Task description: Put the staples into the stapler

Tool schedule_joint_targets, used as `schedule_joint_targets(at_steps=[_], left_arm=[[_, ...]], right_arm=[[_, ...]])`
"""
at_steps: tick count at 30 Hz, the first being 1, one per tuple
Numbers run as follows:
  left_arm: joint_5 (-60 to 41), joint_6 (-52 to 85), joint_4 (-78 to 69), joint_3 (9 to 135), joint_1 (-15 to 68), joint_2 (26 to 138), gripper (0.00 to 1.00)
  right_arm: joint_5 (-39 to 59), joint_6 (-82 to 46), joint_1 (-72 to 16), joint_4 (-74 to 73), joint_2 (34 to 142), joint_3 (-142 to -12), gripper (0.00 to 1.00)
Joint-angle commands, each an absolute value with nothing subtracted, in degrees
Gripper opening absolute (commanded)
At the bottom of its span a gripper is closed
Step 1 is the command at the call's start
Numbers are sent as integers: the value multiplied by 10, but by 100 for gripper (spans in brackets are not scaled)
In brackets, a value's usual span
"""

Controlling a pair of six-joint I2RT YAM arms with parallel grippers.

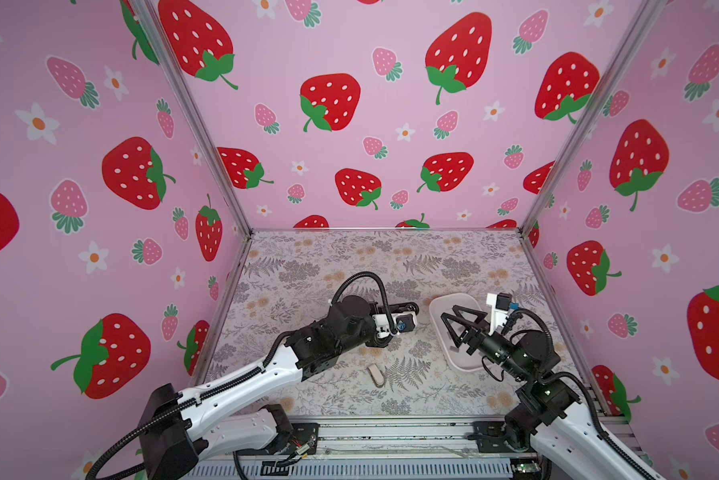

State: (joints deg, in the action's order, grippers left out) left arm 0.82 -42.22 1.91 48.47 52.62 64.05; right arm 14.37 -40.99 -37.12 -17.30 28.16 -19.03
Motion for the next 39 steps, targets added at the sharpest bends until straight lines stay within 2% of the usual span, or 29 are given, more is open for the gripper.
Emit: schedule_joint_targets(at_steps=[1, 4, 10, 14, 23, 24, 31, 37, 39], left_arm=[[-29, -409, -46, 481, 527, 616, 0], [-48, -414, -63, 466, 527, 607, 0], [-64, -417, -60, 473, 527, 611, 0], [-68, -417, -58, 474, 527, 609, 0], [-57, -414, -61, 481, 527, 616, 0], [-57, -412, -61, 484, 527, 617, 0], [-58, -406, -56, 499, 527, 627, 0], [-65, -407, -61, 509, 527, 638, 0], [-64, -407, -69, 508, 526, 639, 0]], right_arm=[[169, -426, -375, -218, 288, -205, 71], [192, -436, -377, -246, 300, -208, 64], [178, -434, -413, -260, 346, -228, 62], [138, -418, -446, -254, 386, -245, 61], [67, -414, -486, -231, 460, -264, 52], [62, -415, -488, -230, 463, -263, 48], [36, -416, -508, -227, 488, -265, 40], [17, -423, -509, -223, 498, -263, 25], [16, -425, -510, -223, 502, -262, 24]])
